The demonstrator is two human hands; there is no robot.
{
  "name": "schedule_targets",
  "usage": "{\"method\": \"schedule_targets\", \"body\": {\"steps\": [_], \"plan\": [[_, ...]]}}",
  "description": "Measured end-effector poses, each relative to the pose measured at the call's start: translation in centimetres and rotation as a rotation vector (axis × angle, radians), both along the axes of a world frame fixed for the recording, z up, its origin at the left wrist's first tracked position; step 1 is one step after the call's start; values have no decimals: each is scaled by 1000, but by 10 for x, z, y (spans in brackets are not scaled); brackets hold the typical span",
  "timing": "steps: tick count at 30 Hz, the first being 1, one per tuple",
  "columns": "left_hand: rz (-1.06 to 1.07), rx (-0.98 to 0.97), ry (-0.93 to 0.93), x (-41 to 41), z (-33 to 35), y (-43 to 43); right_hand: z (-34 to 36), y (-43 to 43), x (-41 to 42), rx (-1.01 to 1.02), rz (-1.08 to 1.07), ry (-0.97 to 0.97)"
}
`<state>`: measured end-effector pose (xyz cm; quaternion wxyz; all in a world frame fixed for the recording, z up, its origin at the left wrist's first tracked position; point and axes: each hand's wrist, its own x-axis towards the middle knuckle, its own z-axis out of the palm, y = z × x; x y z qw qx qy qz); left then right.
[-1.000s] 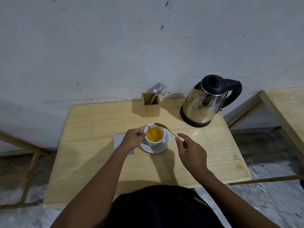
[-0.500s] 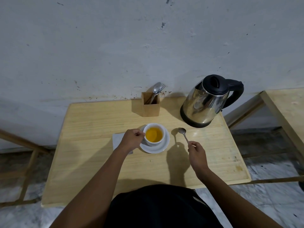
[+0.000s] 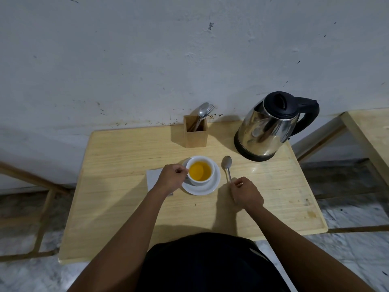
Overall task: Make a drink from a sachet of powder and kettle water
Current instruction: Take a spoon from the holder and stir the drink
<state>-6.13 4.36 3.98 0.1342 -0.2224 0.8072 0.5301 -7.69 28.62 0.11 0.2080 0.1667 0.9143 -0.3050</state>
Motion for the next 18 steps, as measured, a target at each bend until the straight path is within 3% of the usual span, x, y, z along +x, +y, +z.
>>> {"method": "schedule_targets", "body": {"steps": [6,18], "plan": [[5,15,-8,1,-1,-1,3,3,-3,151,64,33],[26,41,-36,1,-2,-2,2,6,0,128,206,103]]}}
